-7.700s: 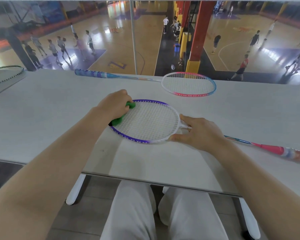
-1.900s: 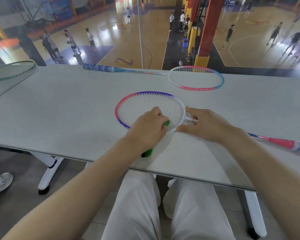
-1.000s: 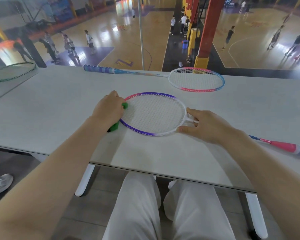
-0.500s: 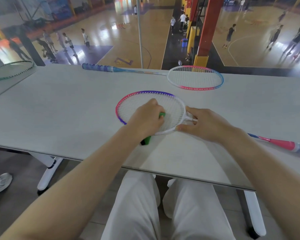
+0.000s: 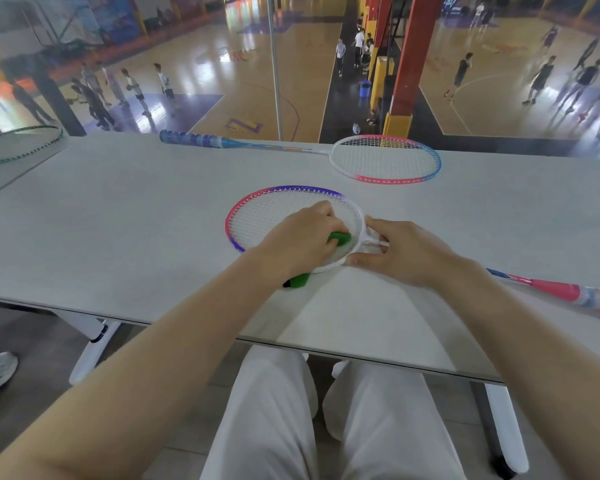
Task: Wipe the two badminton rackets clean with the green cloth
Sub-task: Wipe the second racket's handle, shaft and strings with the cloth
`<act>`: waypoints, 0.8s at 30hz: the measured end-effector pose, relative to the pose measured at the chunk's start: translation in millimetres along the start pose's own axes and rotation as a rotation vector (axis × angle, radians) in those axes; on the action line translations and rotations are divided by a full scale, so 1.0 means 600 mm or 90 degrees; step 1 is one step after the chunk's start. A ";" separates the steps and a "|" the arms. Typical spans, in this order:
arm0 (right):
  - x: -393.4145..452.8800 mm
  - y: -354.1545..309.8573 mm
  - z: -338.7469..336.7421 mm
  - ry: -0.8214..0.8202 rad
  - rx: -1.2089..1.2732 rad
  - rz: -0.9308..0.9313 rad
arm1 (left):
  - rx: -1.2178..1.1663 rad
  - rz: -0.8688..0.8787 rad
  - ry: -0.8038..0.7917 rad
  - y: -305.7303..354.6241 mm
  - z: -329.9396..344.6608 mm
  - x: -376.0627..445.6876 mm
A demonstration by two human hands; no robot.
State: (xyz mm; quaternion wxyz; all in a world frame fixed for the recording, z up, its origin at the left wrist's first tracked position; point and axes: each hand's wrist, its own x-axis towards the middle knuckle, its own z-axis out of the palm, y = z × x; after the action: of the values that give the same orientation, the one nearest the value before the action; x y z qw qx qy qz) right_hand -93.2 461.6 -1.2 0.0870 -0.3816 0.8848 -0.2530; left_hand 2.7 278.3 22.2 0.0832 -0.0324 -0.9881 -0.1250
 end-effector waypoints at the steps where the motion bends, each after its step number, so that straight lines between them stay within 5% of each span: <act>1: 0.000 0.001 0.001 -0.001 -0.006 0.005 | 0.025 -0.010 0.003 -0.012 -0.004 0.002; 13: 0.000 0.000 0.000 -0.008 -0.006 0.029 | 0.167 -0.282 0.032 -0.189 -0.035 0.016; 24: 0.007 0.008 0.002 -0.009 -0.018 0.010 | -0.043 -0.083 0.002 -0.019 0.004 0.048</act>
State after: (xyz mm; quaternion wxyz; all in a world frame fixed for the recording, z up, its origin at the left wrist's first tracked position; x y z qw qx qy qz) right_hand -98.6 461.0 -4.4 0.0902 -0.3777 0.8904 -0.2373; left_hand -27.1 268.9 22.3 0.0757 0.0291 -0.9832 -0.1634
